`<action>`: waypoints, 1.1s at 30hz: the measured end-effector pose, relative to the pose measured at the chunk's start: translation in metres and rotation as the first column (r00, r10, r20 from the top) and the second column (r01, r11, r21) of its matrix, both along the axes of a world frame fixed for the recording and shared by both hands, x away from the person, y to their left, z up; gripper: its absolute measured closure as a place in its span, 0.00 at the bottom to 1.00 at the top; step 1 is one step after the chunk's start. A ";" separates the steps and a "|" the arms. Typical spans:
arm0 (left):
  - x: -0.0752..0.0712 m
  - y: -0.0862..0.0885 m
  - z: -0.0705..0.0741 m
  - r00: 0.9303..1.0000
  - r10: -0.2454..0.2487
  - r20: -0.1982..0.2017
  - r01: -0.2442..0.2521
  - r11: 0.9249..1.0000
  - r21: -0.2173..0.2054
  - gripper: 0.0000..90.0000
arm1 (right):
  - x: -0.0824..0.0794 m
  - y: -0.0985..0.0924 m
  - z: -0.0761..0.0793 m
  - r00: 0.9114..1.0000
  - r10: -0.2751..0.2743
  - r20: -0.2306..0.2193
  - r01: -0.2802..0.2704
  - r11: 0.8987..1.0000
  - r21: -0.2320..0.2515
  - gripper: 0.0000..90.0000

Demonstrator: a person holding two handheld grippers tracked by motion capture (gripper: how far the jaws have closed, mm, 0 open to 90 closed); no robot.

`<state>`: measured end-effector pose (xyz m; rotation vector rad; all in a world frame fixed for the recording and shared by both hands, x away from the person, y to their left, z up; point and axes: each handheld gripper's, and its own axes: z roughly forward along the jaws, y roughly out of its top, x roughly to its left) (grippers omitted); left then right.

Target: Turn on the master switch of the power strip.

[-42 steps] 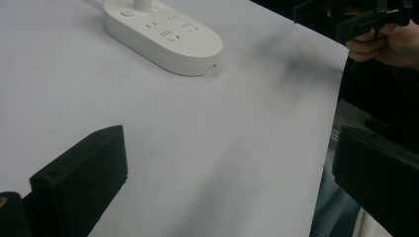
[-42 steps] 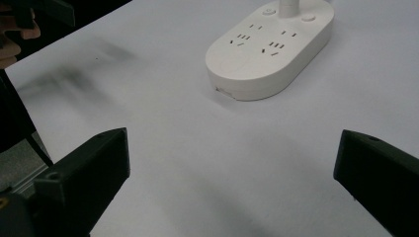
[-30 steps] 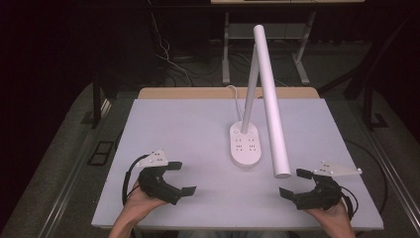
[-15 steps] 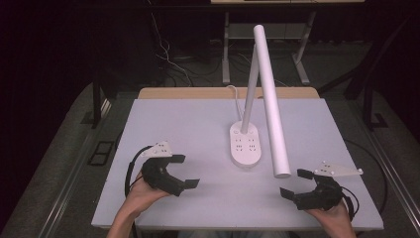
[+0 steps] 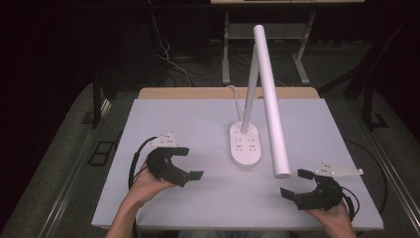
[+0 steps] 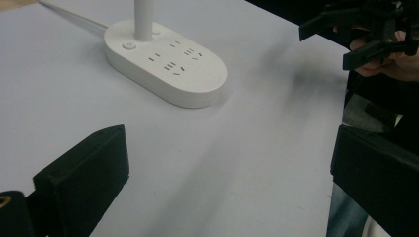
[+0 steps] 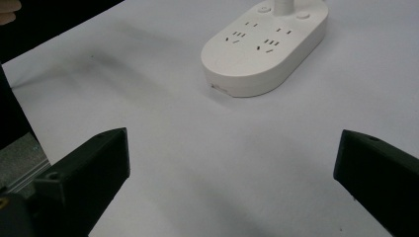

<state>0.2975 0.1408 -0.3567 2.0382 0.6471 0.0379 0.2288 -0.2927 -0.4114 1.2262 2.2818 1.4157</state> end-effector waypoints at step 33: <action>0.044 -0.031 0.022 1.000 -0.022 0.000 0.022 0.998 0.059 0.01 | -0.001 0.000 0.000 1.000 0.001 -0.005 -0.001 1.000 -0.005 0.00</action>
